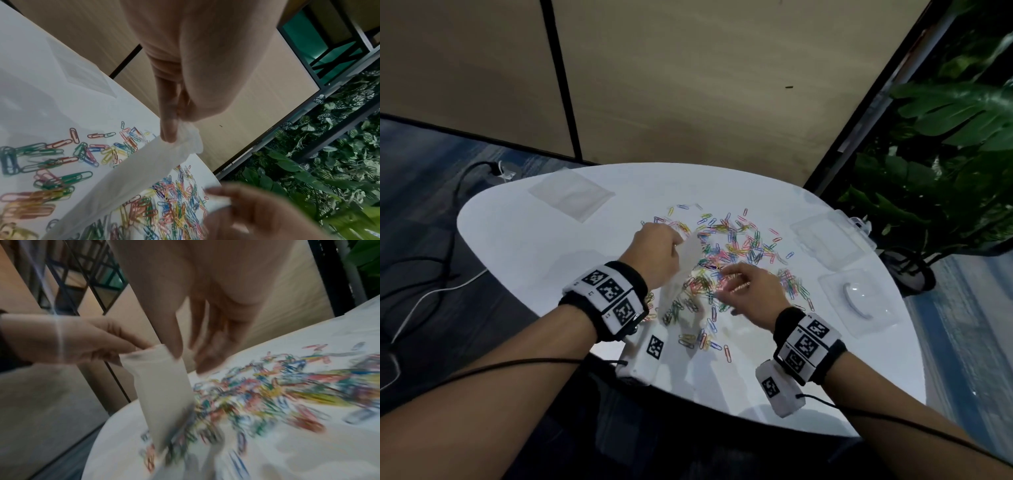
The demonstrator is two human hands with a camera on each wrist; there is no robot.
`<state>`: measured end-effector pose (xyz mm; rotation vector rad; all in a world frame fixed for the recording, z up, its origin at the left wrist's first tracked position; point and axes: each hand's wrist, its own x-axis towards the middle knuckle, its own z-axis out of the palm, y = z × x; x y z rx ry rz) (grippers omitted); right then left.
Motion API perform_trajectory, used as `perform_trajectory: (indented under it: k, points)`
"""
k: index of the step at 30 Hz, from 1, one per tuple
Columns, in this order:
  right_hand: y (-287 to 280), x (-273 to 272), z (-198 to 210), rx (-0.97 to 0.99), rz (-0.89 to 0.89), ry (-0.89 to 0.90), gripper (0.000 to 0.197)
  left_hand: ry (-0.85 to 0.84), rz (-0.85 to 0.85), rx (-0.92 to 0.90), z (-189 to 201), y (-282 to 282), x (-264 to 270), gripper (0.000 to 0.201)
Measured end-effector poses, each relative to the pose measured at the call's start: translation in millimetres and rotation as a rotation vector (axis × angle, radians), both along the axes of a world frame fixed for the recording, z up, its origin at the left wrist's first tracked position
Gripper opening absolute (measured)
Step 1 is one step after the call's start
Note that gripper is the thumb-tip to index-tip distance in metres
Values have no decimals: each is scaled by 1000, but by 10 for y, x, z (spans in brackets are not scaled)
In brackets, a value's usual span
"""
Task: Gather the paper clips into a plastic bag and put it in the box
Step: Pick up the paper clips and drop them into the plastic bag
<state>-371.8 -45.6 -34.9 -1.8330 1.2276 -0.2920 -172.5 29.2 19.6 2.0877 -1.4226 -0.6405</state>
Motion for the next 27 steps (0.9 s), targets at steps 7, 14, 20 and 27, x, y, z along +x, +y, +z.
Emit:
perform_trajectory:
  k: [7,14,20,27]
  points:
    - [501,76,-697,93,146,500,132,-13,33,-25,16,34,131,25]
    - [357,400,-786,-118,174,367,79,-66,96,-91,77,109,561,23]
    - [277,554,-965,-544,547,461,28,-81,128,-76,167,261,795,26]
    - [1,531,-785,-316,285,394,13,-110,88,-3,102,337,795,30]
